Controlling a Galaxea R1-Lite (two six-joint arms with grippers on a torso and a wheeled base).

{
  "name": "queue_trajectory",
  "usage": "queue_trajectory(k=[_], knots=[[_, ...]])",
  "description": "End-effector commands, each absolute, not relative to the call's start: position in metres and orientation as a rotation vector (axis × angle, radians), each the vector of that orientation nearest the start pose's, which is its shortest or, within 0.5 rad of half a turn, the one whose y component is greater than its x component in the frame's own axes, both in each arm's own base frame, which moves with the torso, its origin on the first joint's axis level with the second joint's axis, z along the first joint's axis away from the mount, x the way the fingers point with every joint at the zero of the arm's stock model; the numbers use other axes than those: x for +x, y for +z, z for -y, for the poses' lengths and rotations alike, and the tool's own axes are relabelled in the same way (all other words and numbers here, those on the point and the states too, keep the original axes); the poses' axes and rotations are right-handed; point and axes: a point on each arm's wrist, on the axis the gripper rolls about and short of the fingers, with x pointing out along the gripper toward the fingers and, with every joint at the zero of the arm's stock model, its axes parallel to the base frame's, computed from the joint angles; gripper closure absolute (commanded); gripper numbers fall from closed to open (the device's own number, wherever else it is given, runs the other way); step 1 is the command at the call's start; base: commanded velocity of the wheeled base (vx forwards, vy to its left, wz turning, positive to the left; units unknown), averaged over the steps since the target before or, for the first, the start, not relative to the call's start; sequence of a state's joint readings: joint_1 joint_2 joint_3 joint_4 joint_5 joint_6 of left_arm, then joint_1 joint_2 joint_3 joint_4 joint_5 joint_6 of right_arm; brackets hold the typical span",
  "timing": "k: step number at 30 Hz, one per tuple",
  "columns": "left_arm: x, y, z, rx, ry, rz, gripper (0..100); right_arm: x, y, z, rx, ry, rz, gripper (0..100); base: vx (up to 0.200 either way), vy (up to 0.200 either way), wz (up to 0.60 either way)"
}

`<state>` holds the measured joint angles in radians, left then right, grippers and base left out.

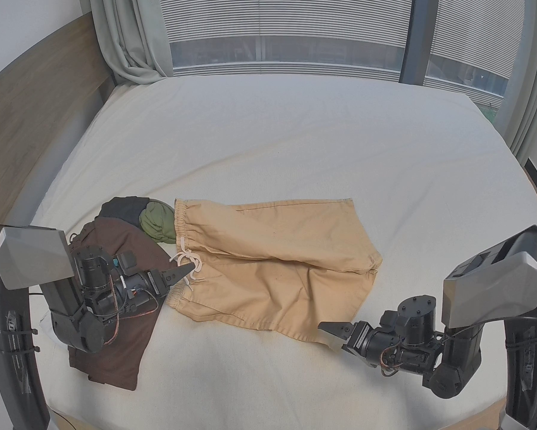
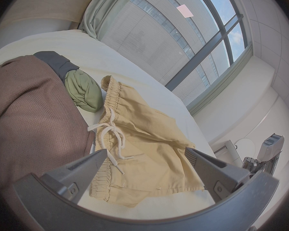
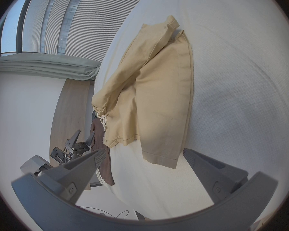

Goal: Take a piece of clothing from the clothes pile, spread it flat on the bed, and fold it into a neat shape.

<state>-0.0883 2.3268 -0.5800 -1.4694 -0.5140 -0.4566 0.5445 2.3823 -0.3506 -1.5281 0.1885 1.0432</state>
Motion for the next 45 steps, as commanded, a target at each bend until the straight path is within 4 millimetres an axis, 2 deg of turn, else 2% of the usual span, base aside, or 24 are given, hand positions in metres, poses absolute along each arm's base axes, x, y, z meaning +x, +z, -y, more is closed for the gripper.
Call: queue_trajectory(k=[1, 12, 13, 31, 45], knots=[[0.343, 0.005, 0.042, -0.500, -0.525, -0.410, 0, 0.251, -0.036, -0.157, 0.883, 0.375, -0.835, 0, 0.000, 0.000, 0.00], [0.343, 0.006, 0.042, -0.499, -0.527, -0.409, 0, 0.253, -0.035, -0.159, 0.886, 0.358, -0.814, 0, 0.000, 0.000, 0.00], [0.343, 0.006, 0.042, -0.499, -0.527, -0.409, 0, 0.253, -0.035, -0.159, 0.886, 0.358, -0.814, 100, 0.000, 0.000, 0.00], [0.343, 0.005, 0.042, -0.499, -0.523, -0.409, 0, 0.255, -0.035, -0.156, 0.890, 0.350, -0.807, 100, 0.000, 0.000, 0.00], [0.349, -0.024, 0.036, -0.513, -0.482, -0.471, 0, 0.255, -0.033, -0.149, 0.882, 0.326, -0.801, 100, 0.000, 0.000, 0.00]])
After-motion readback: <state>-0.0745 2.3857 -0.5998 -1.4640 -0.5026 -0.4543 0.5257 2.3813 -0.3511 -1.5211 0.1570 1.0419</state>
